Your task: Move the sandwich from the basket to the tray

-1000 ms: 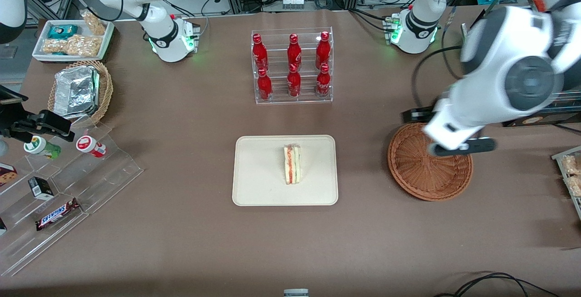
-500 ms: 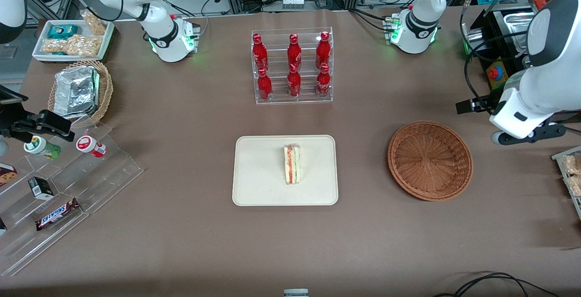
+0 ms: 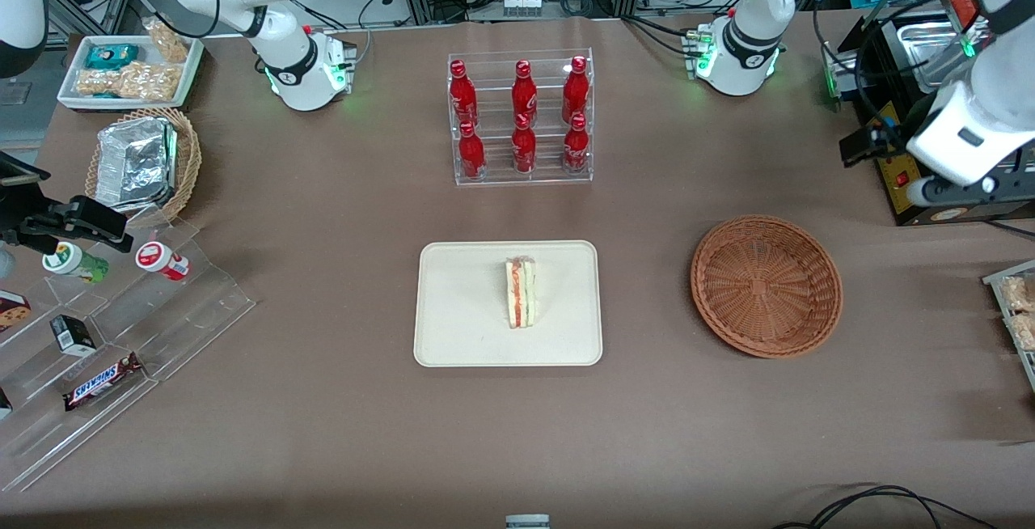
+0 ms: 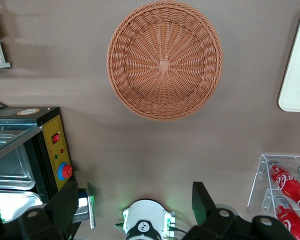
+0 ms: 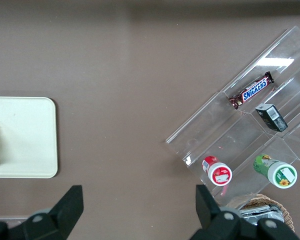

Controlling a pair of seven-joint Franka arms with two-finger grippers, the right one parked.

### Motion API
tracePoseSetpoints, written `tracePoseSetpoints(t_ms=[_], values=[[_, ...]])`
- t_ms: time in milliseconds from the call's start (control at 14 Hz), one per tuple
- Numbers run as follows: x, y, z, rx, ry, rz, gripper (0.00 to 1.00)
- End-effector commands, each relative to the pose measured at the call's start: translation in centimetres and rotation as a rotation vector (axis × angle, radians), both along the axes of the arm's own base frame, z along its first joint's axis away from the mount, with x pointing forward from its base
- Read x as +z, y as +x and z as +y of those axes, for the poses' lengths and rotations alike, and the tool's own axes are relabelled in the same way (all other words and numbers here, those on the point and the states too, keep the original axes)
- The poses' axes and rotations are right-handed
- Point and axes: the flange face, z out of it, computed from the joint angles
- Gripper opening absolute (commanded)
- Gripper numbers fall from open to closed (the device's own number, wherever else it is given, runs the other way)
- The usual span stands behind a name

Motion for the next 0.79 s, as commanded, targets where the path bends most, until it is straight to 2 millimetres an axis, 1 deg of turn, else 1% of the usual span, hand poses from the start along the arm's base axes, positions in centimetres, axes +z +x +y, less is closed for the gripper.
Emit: tracePoseSetpoints(t_ms=[0, 286, 429, 643, 714], values=[[0.5, -1.2, 0.2, -0.039, -0.007, -0.021, 1.00], [2.5, -1.2, -0.1, -0.043, -0.011, -0.056, 1.00], [2.8, -1.3, -0.2, -0.046, -0.005, -0.063, 1.00], [4.2, -1.1, 0.1, -0.041, -0.008, -0.074, 1.00], [4.0, -1.1, 0.2, -0.040, -0.009, -0.068, 1.00]])
